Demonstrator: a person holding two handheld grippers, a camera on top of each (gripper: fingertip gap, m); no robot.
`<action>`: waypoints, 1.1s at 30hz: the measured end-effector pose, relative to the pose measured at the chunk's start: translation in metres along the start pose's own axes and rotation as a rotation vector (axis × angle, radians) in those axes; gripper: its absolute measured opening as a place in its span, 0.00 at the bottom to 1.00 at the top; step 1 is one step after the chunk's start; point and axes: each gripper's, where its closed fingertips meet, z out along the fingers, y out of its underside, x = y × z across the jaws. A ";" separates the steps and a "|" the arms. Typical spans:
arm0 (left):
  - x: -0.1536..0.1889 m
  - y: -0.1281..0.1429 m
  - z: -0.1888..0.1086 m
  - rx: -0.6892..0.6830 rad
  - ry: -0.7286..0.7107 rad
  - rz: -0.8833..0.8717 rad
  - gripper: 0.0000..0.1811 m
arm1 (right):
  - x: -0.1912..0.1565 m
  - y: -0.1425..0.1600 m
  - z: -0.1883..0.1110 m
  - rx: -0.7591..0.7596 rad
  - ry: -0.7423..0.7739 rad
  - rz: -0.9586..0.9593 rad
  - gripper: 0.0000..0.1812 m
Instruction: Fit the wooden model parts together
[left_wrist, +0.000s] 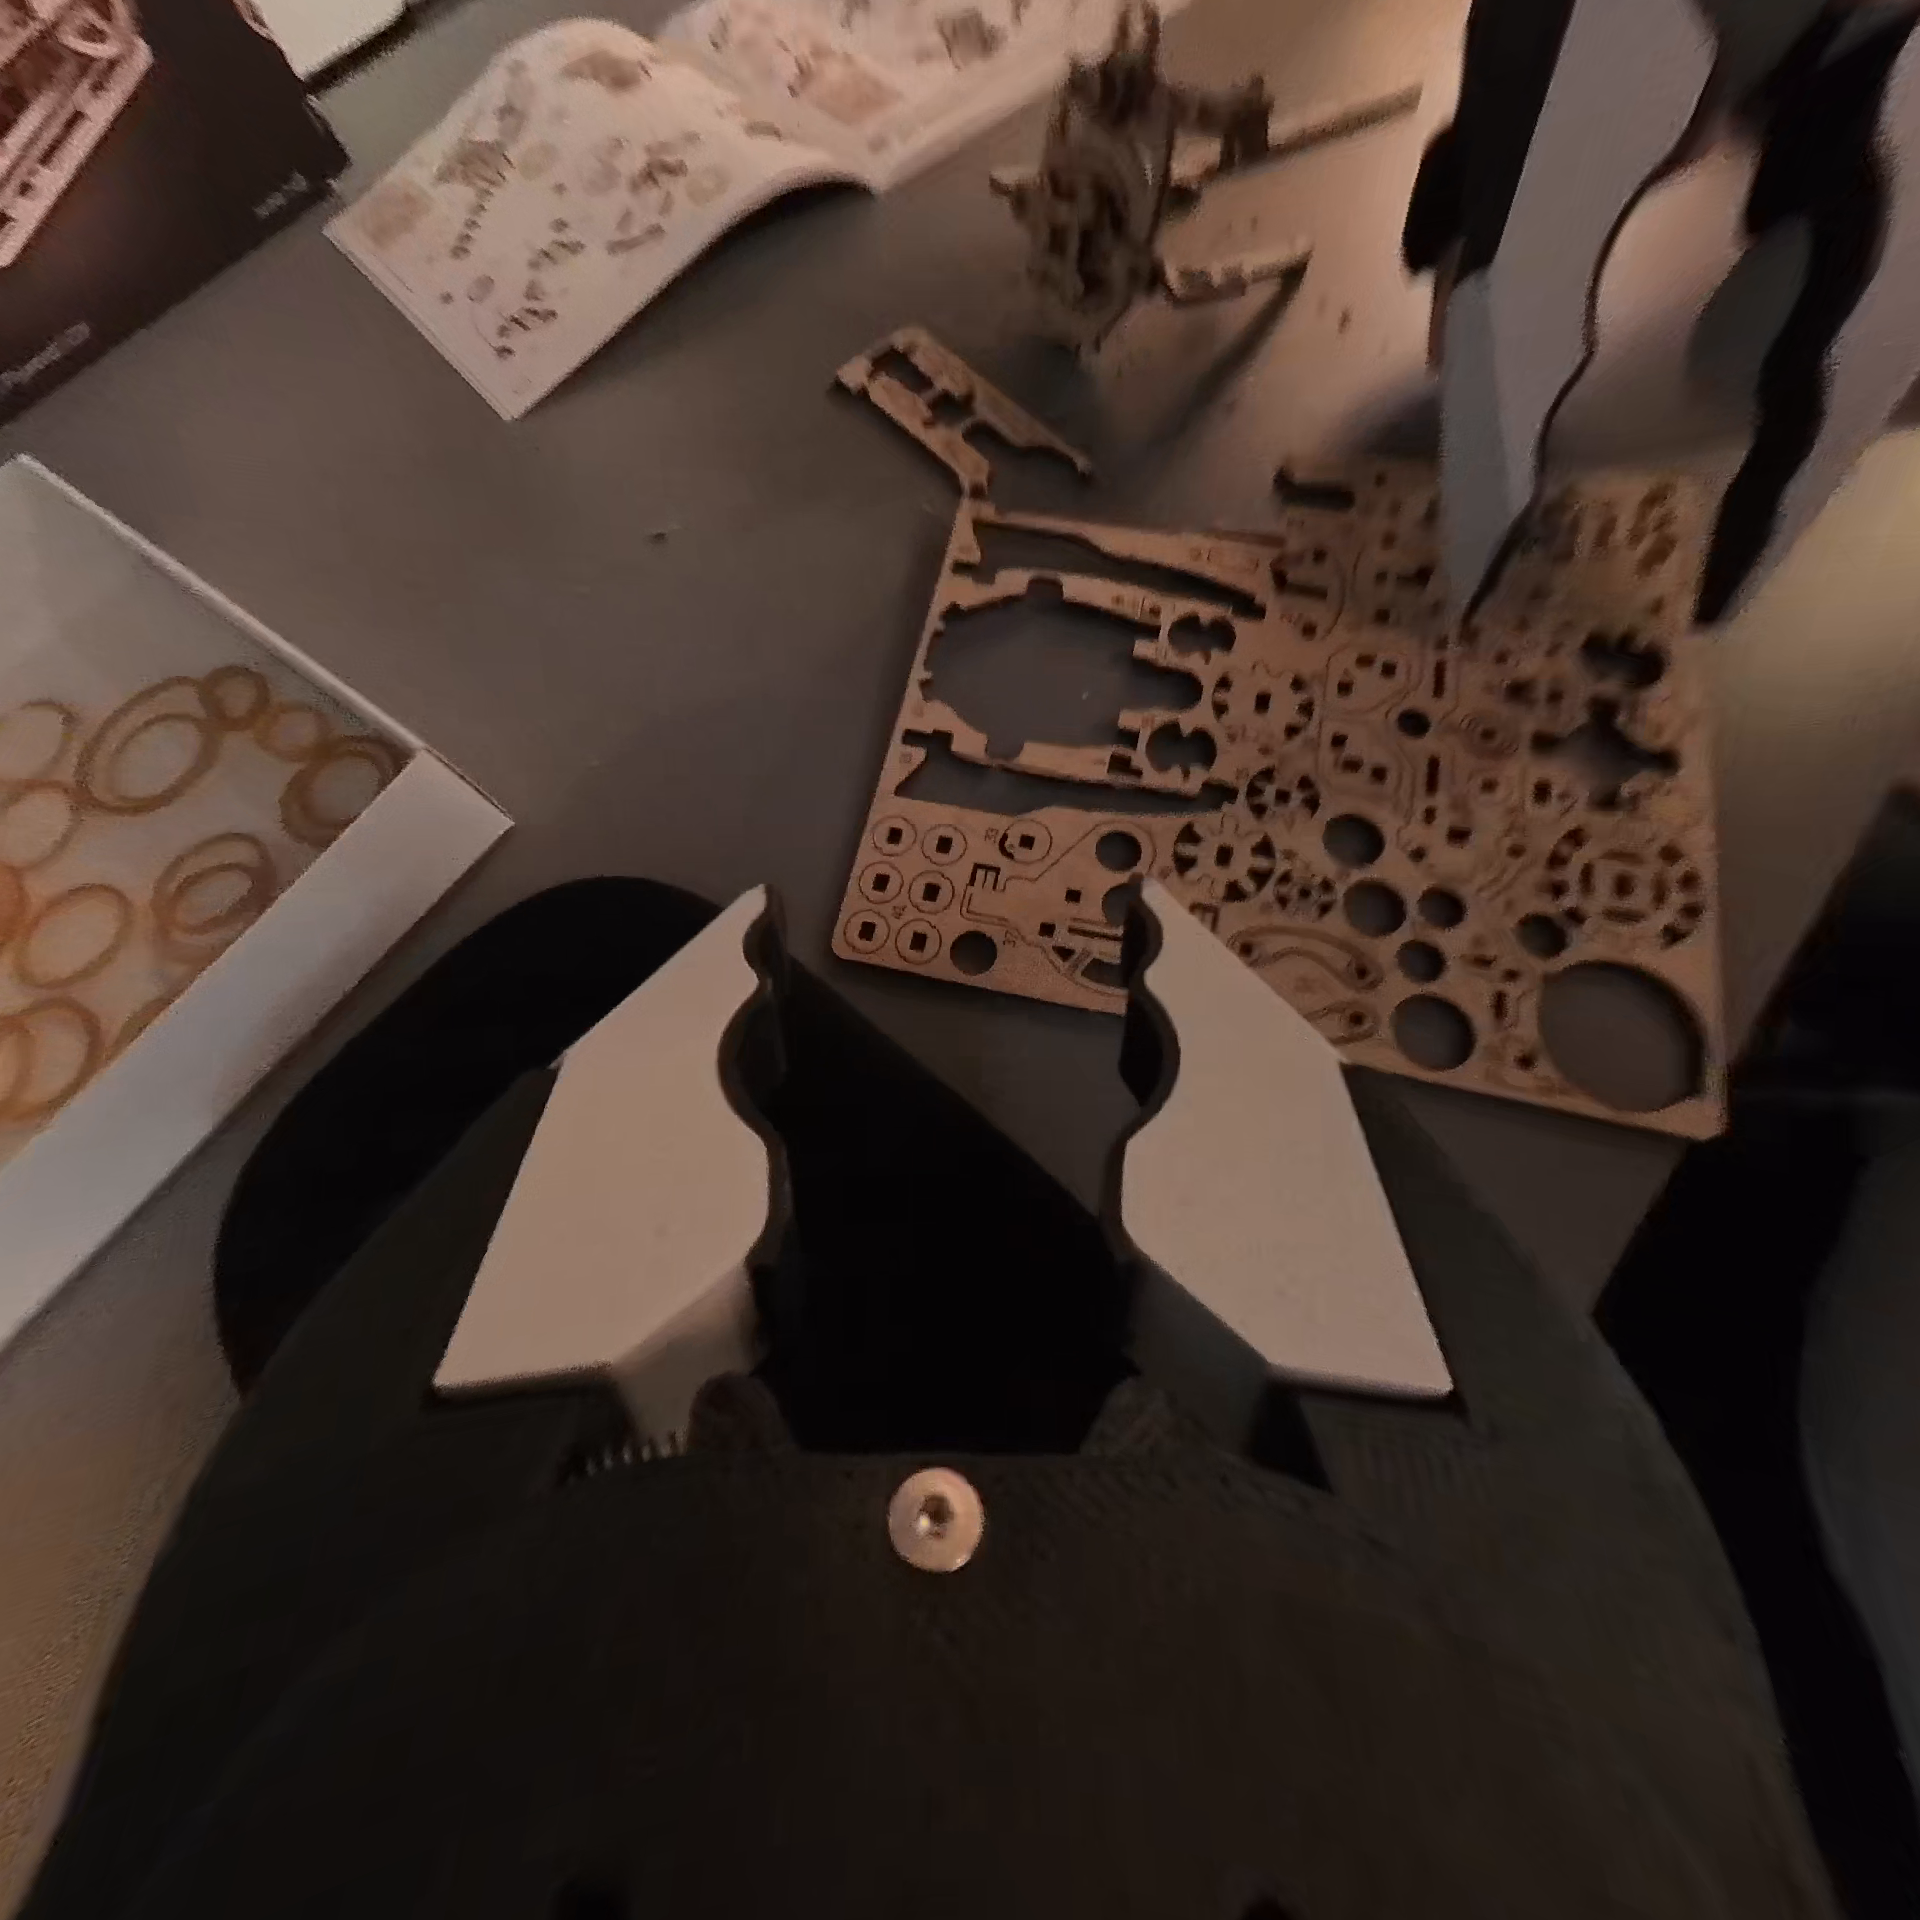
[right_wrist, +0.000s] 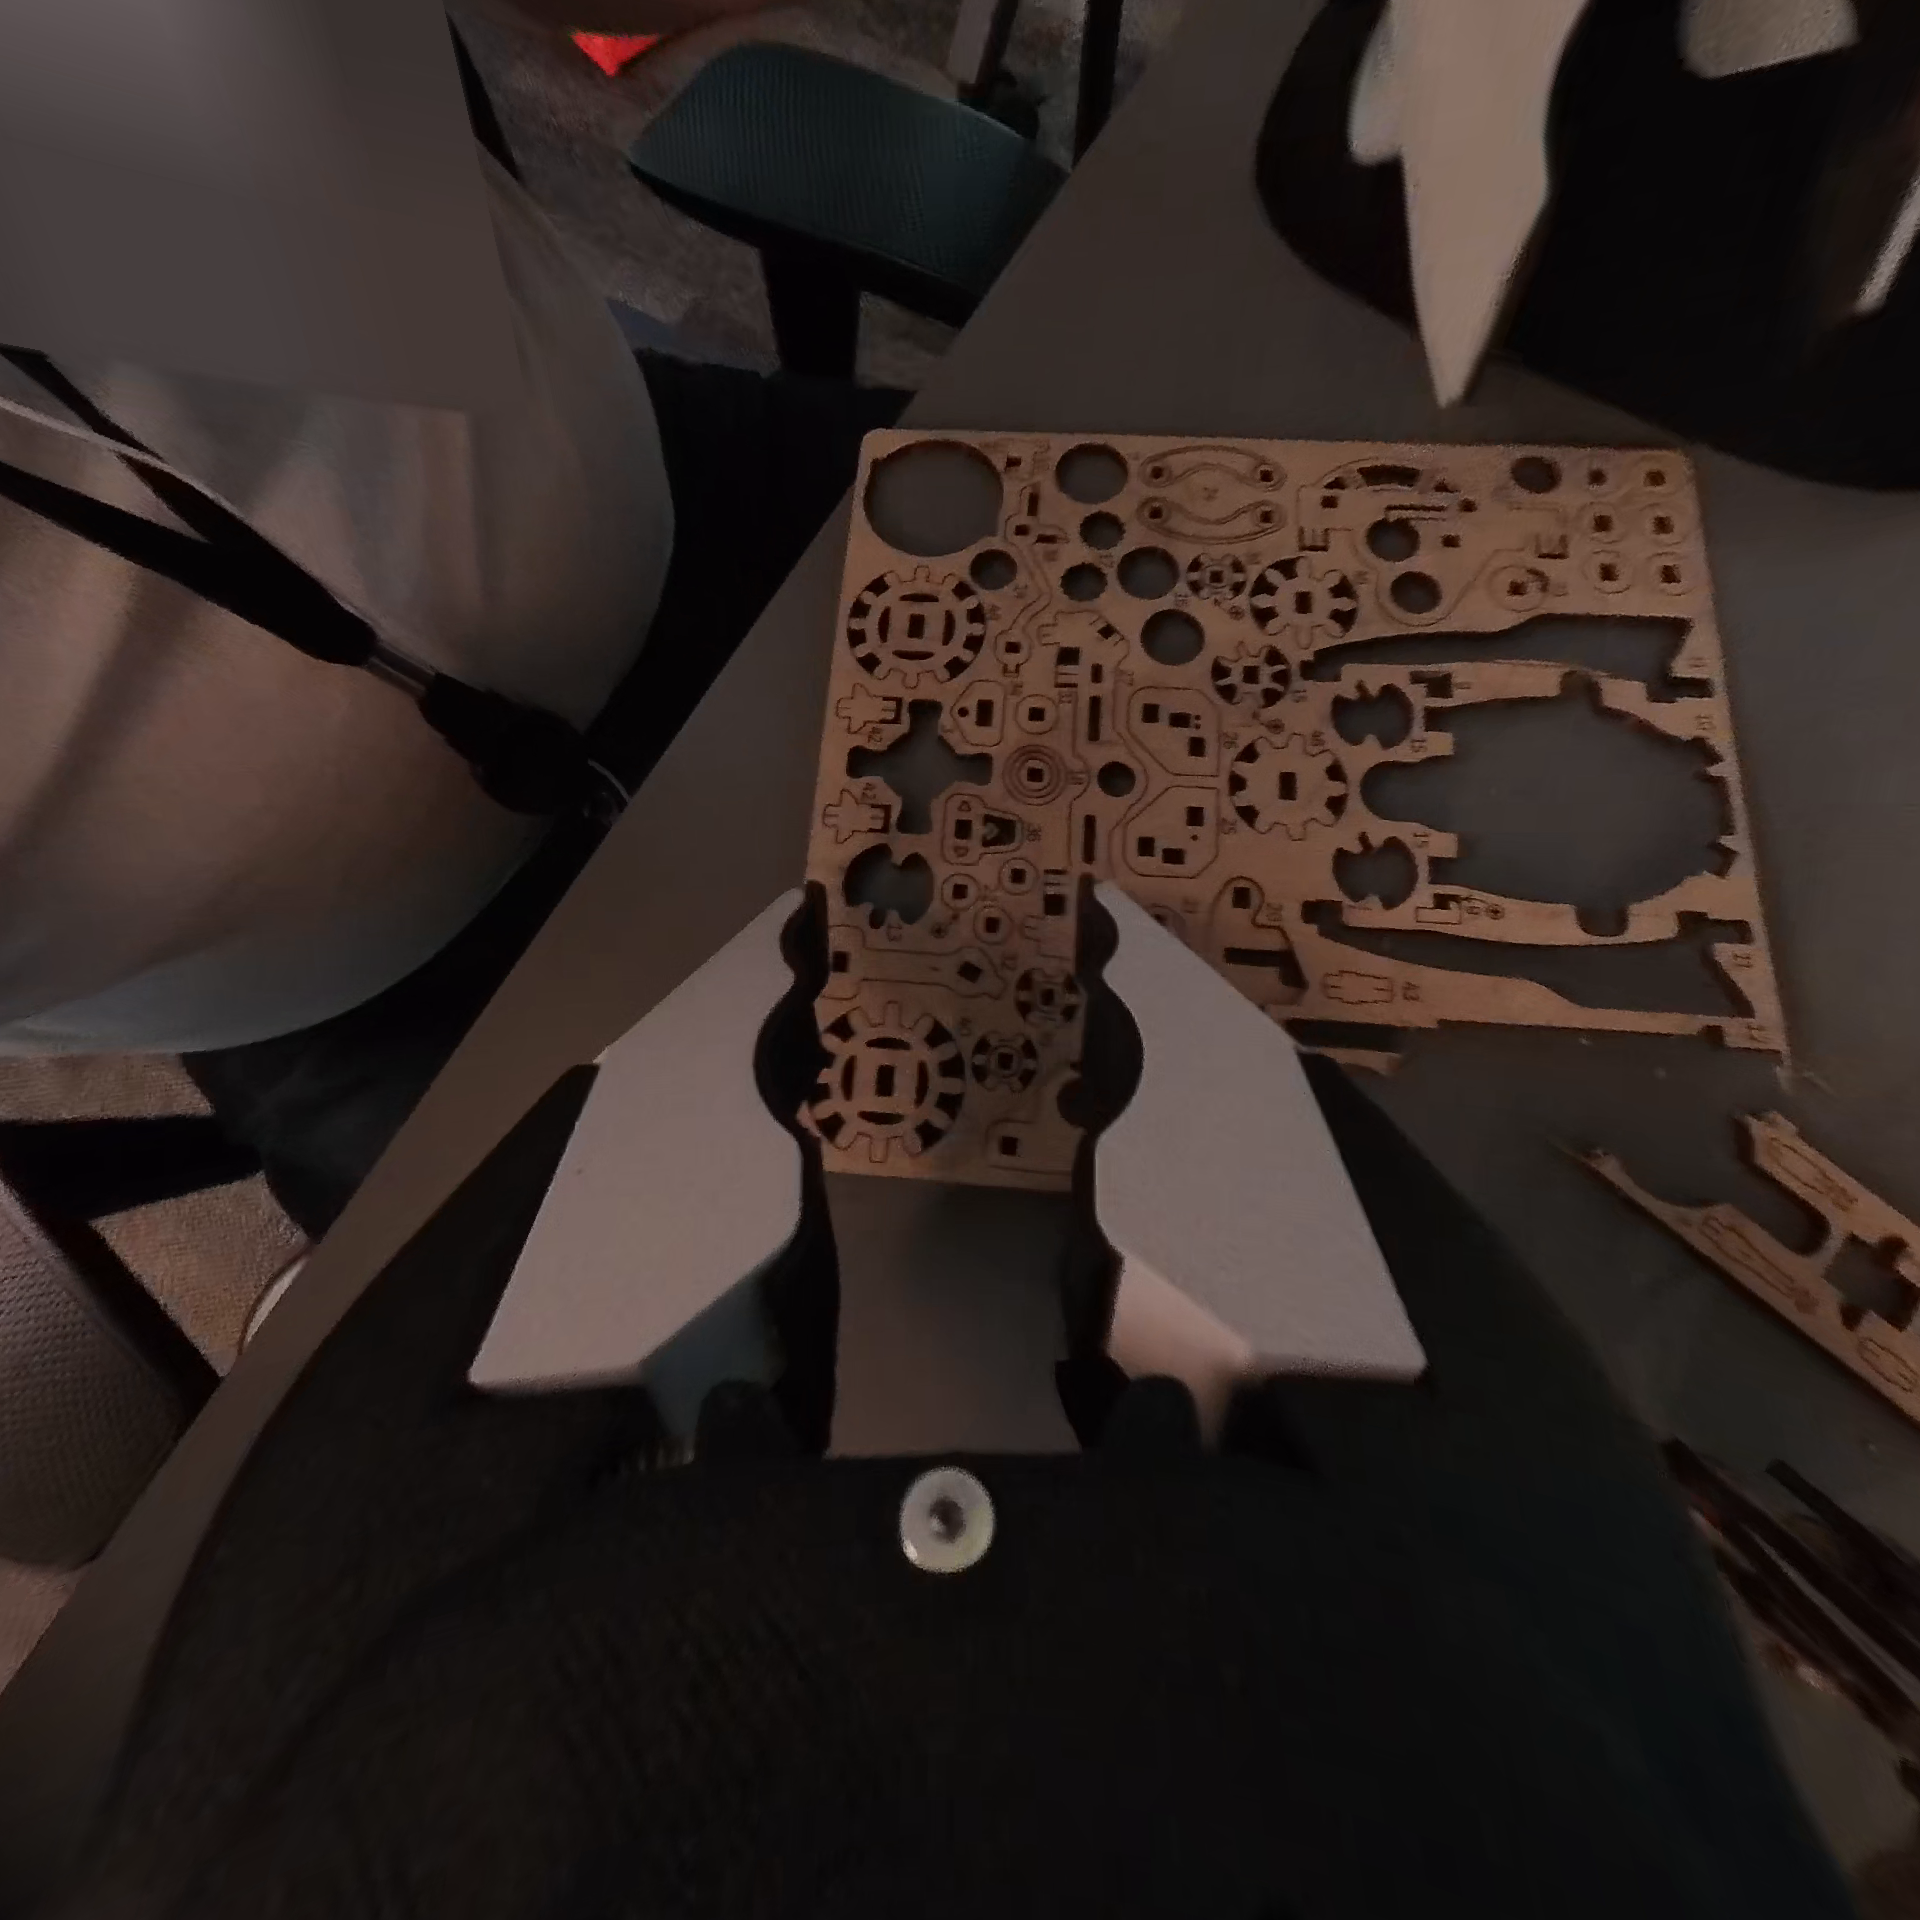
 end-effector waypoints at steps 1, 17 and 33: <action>-0.001 -0.005 -0.005 0.046 0.015 -0.058 0.34 | 0.003 -0.002 -0.003 0.015 0.016 0.004 0.26; 0.039 -0.012 -0.051 0.141 0.256 -0.736 0.33 | 0.017 0.001 -0.009 0.007 0.089 0.075 0.51; 0.040 -0.010 -0.036 0.094 0.248 -0.722 0.33 | 0.028 0.017 0.001 -0.075 0.168 0.119 0.66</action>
